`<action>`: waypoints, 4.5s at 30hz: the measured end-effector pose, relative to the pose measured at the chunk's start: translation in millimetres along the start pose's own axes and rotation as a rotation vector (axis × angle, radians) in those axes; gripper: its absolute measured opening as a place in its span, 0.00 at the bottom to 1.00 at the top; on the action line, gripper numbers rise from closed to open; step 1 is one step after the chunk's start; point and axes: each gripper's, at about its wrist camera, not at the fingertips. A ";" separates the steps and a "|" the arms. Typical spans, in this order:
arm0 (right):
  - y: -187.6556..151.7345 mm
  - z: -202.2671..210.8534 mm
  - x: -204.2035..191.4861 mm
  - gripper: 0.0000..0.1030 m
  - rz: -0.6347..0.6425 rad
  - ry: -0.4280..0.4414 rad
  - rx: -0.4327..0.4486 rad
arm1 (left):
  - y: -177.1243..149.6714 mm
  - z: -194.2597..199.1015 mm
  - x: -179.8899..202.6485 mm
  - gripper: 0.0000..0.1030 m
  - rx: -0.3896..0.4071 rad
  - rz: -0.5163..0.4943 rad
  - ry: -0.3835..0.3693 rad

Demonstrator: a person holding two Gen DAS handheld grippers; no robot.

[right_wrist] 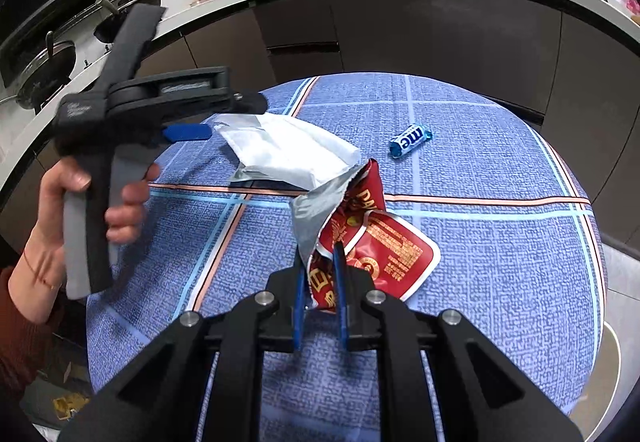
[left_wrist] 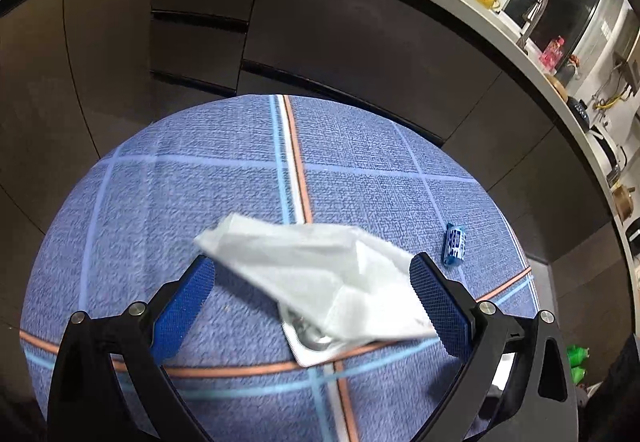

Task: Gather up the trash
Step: 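Grasp the white plastic sheet with the left tool while the right tool holds the chip bag, then carry the plastic sheet and chip bag over the white bin with both tools, then open both tools to drop the sheet and chip bag into the bin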

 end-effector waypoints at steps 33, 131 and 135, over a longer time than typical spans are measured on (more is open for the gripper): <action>-8.2 66.9 24.1 0.14 -0.073 0.021 0.103 | -13.9 80.4 89.5 0.01 0.073 -0.238 0.013; -145.5 128.0 262.8 0.76 -0.477 -0.286 0.041 | -85.8 -46.1 393.3 0.77 -0.033 -0.544 -0.170; -146.0 135.2 263.9 0.87 -0.475 -0.306 0.059 | -80.9 -37.6 382.5 0.92 0.004 -0.498 -0.140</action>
Point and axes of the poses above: each gripper's, at about its wrist camera, not at the fingertips, and z roughly against the way its jaws point, x to its right, y to its top, and after that the axes turned 10 degrees about -z, right-handed
